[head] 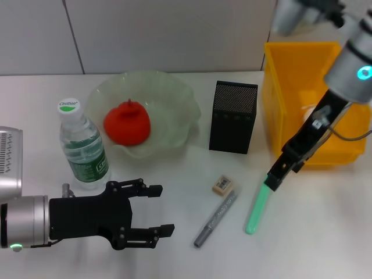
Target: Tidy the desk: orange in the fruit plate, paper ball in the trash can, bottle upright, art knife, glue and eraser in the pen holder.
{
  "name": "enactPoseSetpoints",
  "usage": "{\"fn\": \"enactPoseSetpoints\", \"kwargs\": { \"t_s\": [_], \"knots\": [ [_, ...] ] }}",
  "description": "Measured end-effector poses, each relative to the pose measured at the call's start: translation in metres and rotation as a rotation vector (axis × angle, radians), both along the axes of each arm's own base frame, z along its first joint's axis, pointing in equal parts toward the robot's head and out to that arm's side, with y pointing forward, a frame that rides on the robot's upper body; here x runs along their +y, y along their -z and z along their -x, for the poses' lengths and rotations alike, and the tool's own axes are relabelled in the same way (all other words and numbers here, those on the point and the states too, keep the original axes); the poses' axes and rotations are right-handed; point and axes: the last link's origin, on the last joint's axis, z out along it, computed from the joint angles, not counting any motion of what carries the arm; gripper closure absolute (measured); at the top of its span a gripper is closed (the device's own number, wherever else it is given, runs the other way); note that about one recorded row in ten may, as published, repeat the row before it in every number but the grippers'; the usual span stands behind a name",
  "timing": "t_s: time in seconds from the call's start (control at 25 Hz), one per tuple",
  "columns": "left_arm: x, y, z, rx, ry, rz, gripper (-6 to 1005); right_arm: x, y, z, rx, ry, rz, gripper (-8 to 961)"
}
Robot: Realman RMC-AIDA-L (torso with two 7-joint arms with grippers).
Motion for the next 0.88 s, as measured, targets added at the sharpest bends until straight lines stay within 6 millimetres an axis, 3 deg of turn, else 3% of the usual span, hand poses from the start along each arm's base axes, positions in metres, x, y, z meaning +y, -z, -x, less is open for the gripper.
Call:
{"fn": "enactPoseSetpoints", "kwargs": {
  "t_s": [0.28,0.48,0.88],
  "knots": [
    [-0.002,0.0,0.002,-0.004,-0.008,0.002,188,-0.006,0.033,-0.006,-0.077,-0.019,-0.002,148],
    [-0.005,0.001,0.003,-0.011,-0.017,0.009,188,-0.007,0.046,-0.013,-0.141,-0.001,-0.041,148],
    [-0.006,0.001,0.003,-0.016,-0.015,0.014,188,-0.005,0.054,-0.026,-0.151,0.089,-0.124,148]
  ]
}}
